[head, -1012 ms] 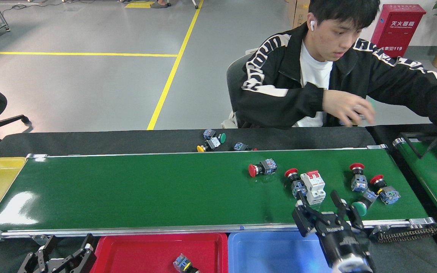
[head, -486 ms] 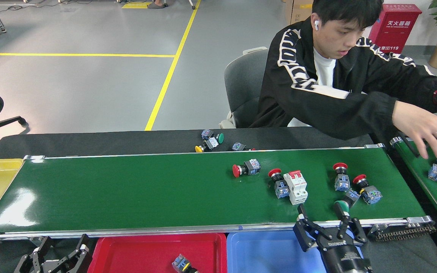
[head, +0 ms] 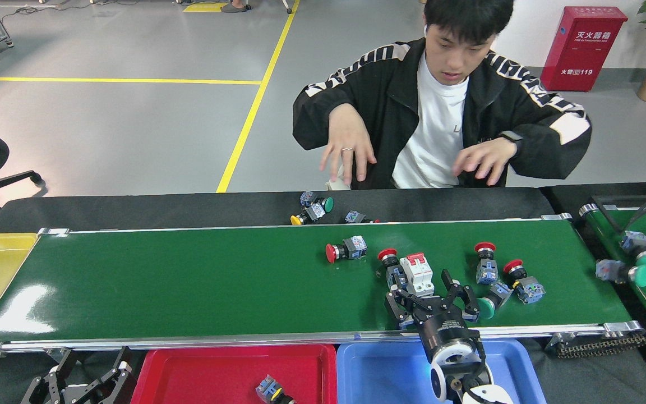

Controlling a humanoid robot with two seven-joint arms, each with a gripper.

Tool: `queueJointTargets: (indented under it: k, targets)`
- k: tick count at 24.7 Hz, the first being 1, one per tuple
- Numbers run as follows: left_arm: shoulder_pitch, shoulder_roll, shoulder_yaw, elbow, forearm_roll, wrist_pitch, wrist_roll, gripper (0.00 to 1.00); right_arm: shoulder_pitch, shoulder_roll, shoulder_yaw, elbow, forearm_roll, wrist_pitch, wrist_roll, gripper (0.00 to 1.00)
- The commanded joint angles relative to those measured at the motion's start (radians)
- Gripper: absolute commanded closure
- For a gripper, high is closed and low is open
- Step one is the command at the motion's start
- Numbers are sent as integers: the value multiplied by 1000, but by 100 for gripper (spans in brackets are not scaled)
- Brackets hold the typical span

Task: Pick switch part from conveyor to tray

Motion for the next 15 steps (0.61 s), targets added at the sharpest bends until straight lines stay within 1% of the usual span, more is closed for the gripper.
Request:
queueJointTargets:
  k: [1,2,4,6,9,10,12,14,15]
  targets:
    - [-3,13,0,-9,-1,2,10,0,-14,1,5,-4,-1,9,7,79]
    - [-3,13,0,-9,-1,3,10,0,-14,1,13,-1,-1,9,12,90]
    - [-5,14,-2,-9,-2,2,10,0,-12,-5,33,-1,-1,9,22,95]
    - [-5,13,-2,-11,-2,2,10,0,-12,-8,36,-7,-1,6,21,98]
    - [-3,16,-2,-14,-1,-1,10,0,-15,-6,36,-33,-1,0,22,98]
    - [-3,16,-3,-15,1,-3,10,0,-12,-8,36,-57,-1,0,22,98]
    - [-5,28,-18,-18,1,-15,10,0,5,-9,37,-154,-7,-22,26,98]
    - [-15,42,-57,-20,-1,-52,10,0,39,-9,36,-252,-42,-100,30,98]
    - [-22,45,-74,-20,-1,-59,8,0,49,-11,36,-283,-53,-129,35,98]
